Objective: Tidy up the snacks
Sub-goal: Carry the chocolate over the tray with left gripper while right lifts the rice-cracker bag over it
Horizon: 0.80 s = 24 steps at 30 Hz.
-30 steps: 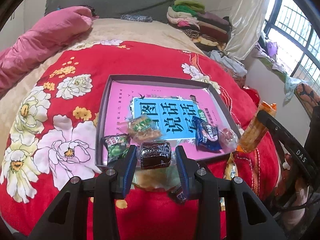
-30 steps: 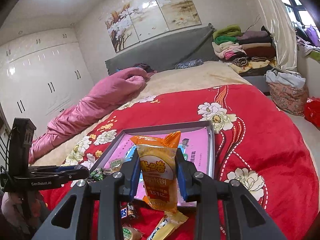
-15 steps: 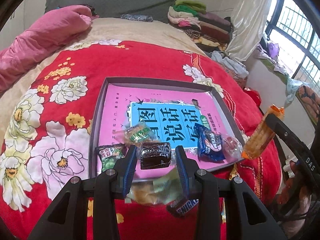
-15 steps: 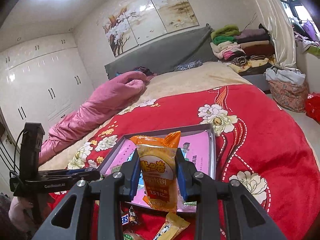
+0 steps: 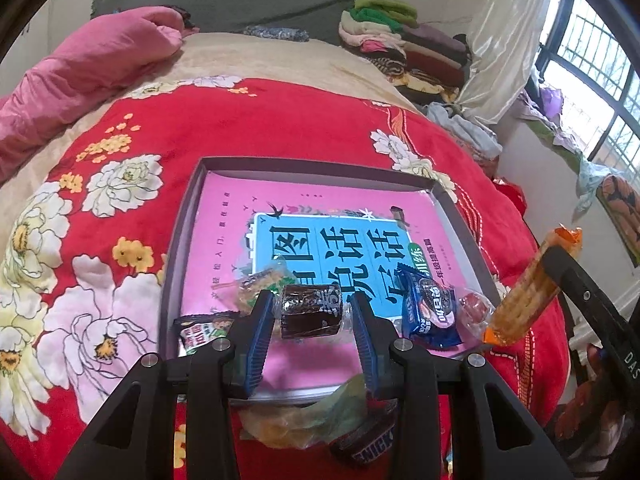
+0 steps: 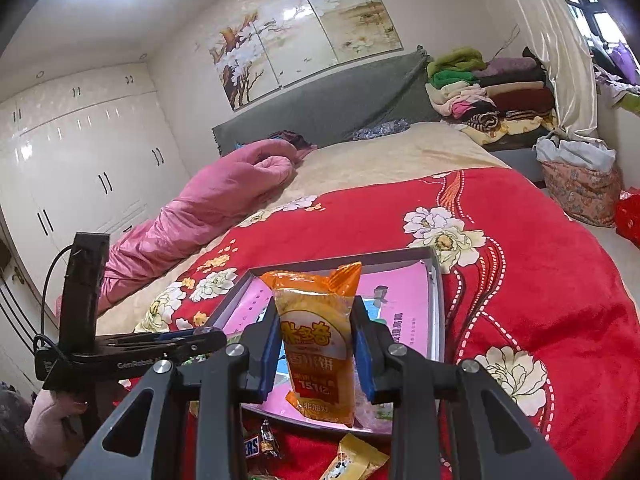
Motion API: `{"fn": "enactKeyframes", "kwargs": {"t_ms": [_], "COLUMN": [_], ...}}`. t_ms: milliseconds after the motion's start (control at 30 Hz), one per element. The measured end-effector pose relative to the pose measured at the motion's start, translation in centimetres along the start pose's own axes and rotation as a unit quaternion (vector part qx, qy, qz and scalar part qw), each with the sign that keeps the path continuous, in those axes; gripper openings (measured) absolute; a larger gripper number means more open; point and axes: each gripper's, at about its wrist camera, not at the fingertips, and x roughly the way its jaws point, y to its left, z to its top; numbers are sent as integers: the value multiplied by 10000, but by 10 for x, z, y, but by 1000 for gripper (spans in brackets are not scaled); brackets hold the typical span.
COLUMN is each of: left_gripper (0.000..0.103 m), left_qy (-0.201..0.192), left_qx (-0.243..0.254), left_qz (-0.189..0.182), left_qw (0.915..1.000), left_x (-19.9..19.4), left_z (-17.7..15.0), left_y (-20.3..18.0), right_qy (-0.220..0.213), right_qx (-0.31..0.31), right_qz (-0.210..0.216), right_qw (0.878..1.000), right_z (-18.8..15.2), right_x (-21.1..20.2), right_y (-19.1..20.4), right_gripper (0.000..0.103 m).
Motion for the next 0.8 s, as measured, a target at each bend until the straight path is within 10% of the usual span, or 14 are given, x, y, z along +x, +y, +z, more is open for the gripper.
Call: {"fn": "enactKeyframes", "kwargs": {"t_ms": [800], "left_gripper": [40], "left_qy": [289], "left_qx": [376], "left_qz": [71], "left_qw": [9988], "left_x": [29], "left_z": [-9], "left_y": [-19], "right_qy": [127], "right_qx": [-219], "right_qz": [-60], "right_qw": [9997], "right_z": [-7], "right_x": [28], "right_y": [11], "right_gripper": [33]}}
